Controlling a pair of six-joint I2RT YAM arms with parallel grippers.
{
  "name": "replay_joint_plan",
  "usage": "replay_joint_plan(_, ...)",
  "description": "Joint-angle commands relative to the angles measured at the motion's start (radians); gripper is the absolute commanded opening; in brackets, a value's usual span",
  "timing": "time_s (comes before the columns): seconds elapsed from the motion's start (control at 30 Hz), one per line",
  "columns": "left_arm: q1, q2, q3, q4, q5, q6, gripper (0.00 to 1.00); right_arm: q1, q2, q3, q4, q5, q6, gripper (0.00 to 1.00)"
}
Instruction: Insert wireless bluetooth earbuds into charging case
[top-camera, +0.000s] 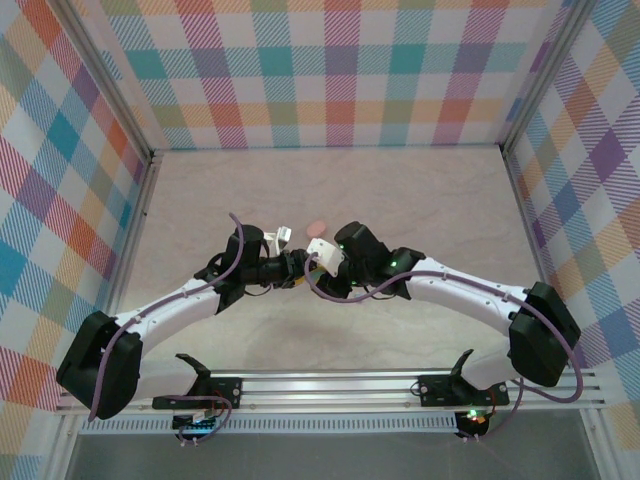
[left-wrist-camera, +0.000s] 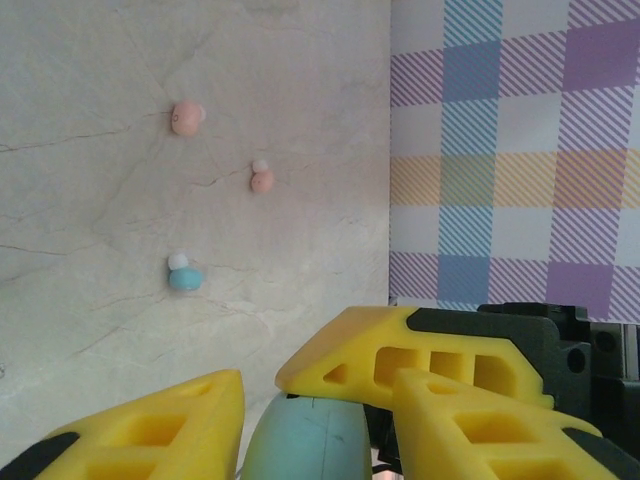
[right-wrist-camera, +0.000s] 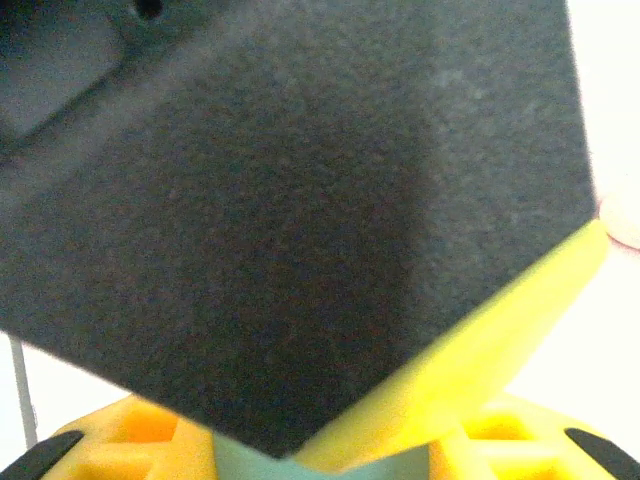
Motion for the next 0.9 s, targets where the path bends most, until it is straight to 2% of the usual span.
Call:
replay_joint_plan(0.0, 0.003, -0.010, 0.025, -0.008, 0.059, -0.001, 0.43, -0.018, 0.009, 0.056, 0.026, 0.005, -0.035, 0.33)
replay_joint_plan(0.13, 0.007, -0.016, 0.019, -0.021, 0.059, -0.004, 0.56, -0.033, 0.004, 0.051, 0.034, 0.001, -0.033, 0.33)
replay_joint_plan(0.23, 0.023, -0.037, 0.005, -0.018, 0.062, -0.012, 0.57, -0.037, -0.001, 0.039, 0.040, 0.000, -0.033, 0.33)
replay_joint_plan(0.53, 0.048, -0.065, -0.010, -0.021, 0.101, -0.017, 0.43, -0.043, -0.002, 0.052, 0.011, -0.069, -0.076, 0.34)
replay_joint_plan(0.77, 0.047, -0.025, -0.005, 0.002, 0.114, -0.016, 0.42, -0.043, 0.010, 0.093, -0.045, -0.139, -0.133, 0.35)
replay_joint_plan(0.87, 0.047, -0.009, 0.000, 0.028, 0.140, -0.021, 0.36, -0.042, -0.002, 0.095, -0.053, -0.180, -0.173, 0.36)
